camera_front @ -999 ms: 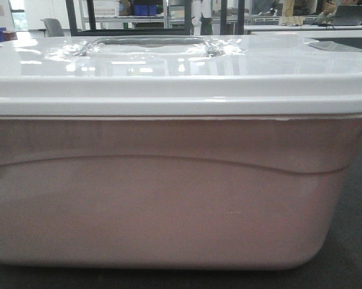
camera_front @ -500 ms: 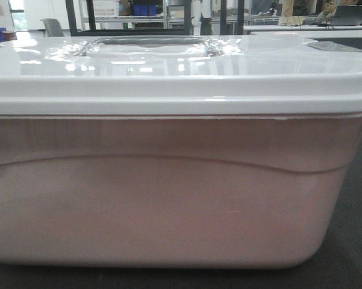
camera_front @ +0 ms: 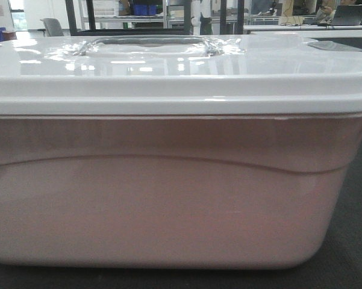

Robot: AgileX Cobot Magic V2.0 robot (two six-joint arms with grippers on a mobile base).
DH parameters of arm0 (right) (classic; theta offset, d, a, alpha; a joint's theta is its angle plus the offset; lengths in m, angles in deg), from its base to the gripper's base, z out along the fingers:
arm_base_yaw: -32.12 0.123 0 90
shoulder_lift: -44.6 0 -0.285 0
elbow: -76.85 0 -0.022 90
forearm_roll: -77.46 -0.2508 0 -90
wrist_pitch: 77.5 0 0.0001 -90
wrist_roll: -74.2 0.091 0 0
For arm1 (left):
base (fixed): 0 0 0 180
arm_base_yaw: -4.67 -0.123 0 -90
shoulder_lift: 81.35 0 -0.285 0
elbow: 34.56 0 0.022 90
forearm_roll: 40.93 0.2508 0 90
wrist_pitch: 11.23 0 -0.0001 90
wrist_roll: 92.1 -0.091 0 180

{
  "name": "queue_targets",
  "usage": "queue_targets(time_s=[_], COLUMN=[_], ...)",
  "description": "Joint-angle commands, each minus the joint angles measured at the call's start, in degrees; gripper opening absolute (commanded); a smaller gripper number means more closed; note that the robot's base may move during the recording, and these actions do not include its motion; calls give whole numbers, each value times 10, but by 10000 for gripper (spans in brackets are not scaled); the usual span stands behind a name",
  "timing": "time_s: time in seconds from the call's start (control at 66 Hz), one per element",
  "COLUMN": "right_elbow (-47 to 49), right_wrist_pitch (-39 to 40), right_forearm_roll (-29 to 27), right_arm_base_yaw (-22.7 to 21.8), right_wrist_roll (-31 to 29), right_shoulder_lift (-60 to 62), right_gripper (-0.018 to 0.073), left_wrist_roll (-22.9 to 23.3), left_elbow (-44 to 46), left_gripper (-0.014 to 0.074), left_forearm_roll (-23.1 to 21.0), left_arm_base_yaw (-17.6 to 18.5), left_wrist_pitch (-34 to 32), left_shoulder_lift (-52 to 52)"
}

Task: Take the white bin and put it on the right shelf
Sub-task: 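Lower both grippers toward the grey side latches of the bin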

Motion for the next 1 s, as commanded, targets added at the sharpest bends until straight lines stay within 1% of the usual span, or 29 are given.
queue_targets(time_s=[0.0,0.257,0.363,0.5,0.56,0.621,0.666,0.696,0.712,0.757,0.818,0.848,0.878,0.984], right_elbow=[21,21,21,21,21,21,21,21,21,21,21,23,25,40], right_wrist_pitch=[-7,-7,-7,-1,6,9,15,19,21,33,44,48,48,37], right_forearm_roll=[-19,-88,-100,-101,-104,-110,-117,-122,-124,-132,-141,-147,-152,-185], right_arm_base_yaw=[-3,-3,-3,-3,-3,-3,-3,-3,-3,-3,-3,-3,-3,-3], right_wrist_roll=[-2,-2,-2,-2,-2,-2,-2,-2,-2,-2,-2,-2,-2,-3], right_shoulder_lift=[-15,-33,-41,-54,-61,-66,-70,-72,-73,-74,-76,-77,-77,-77], right_gripper=[55,55,56,61,97,167,239,325,340,454,552,582,605,601], left_wrist_roll=[2,2,2,2,2,2,2,2,2,2,2,2,2,2], left_elbow=[22,22,22,22,22,22,22,22,22,22,24,29,38,72], left_gripper=[-117,-117,-116,-110,-93,-38,20,84,113,243,376,417,441,433], left_forearm_roll=[-16,-54,-56,-56,-56,-56,-56,-56,-56,-56,-59,-66,-71,-101], left_arm_base_yaw=[1,1,1,1,1,1,1,1,1,1,1,1,1,1], left_wrist_pitch=[-23,-23,-23,-26,-28,-29,-31,-33,-34,-42,-46,-36,-19,28], left_shoulder_lift=[-14,-62,-75,-88,-91,-92,-92,-92,-92,-92,-92,-92,-94,-99])
